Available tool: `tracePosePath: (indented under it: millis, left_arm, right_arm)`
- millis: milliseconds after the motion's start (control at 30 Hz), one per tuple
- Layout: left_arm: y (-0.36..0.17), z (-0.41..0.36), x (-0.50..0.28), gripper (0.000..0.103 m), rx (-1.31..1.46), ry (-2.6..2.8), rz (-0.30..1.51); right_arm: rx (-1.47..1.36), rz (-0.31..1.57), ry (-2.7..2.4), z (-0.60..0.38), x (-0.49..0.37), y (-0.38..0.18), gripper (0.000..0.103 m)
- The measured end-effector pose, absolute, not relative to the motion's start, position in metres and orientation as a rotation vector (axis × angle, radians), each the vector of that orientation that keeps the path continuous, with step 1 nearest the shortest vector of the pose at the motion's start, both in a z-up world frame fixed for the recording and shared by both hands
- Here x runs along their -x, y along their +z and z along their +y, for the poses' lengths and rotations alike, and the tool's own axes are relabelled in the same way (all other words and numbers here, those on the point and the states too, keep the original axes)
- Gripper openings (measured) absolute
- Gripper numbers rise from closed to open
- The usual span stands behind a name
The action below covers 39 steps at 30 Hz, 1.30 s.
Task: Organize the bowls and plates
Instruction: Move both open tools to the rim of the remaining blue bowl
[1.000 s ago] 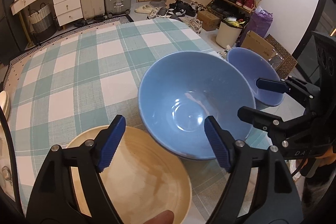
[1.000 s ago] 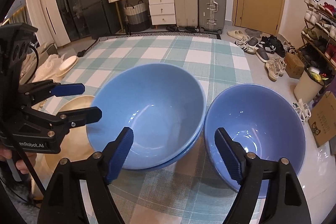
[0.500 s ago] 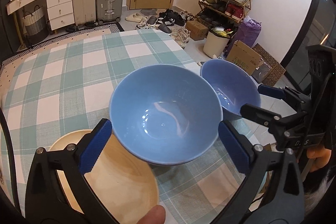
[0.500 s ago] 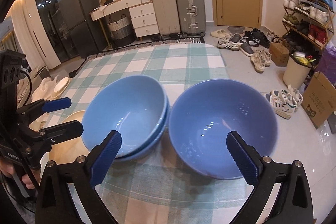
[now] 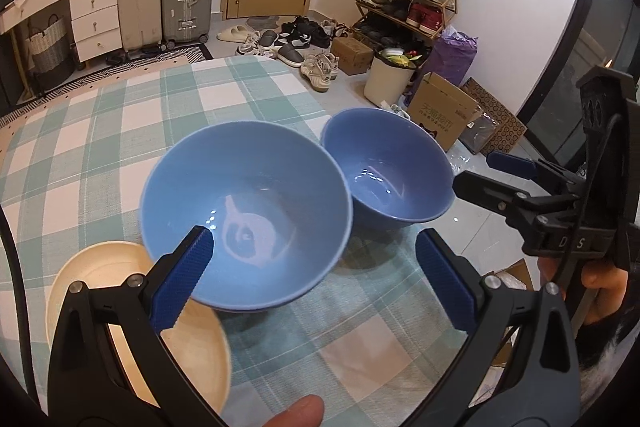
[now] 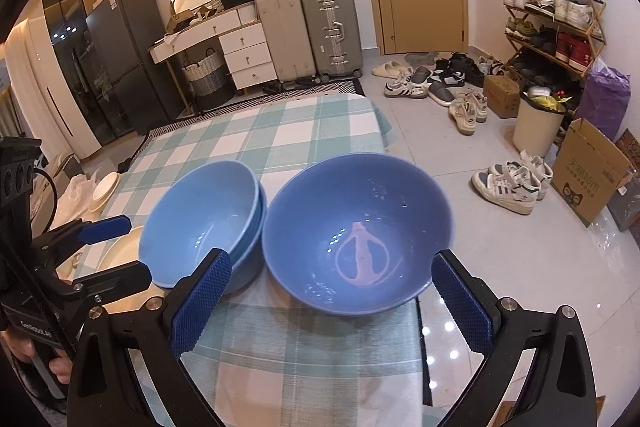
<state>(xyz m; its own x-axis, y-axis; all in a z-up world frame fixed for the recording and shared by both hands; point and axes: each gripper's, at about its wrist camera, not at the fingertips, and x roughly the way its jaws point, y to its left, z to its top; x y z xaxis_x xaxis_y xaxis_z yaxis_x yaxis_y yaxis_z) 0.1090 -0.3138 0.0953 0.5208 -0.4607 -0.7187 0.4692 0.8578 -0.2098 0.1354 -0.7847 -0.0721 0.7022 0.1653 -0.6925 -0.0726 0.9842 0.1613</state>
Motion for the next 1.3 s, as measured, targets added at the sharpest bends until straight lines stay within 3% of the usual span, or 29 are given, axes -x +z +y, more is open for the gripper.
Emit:
tracePosePath:
  millis: [400,633,933,1233,1300]
  left_arm:
    - [0.091,-0.375,-0.096,0.092,-0.012,-0.681,0.912]
    - [0.082,-0.402,-0.102,0.072,0.011,-0.69,0.953]
    - [0.066,-0.419,-0.116,0.064,0.049,-0.656,0.998]
    - [0.055,-0.424,-0.136,0.059,0.077,-0.638,1.022]
    - [0.053,-0.425,-0.139,0.059,0.081,-0.635,1.023]
  right_arm:
    - [-0.15,0.754,0.034,-0.833,-0.121,-0.069,0.102]
    - [-0.182,0.761,0.016,-0.853,-0.125,-0.076,0.102]
    - [-0.179,0.786,0.019,-0.858,-0.146,-0.092,0.101]
    - [-0.181,0.845,0.042,-0.862,-0.18,-0.109,0.078]
    - [-0.185,0.861,0.045,-0.862,-0.189,-0.115,0.069]
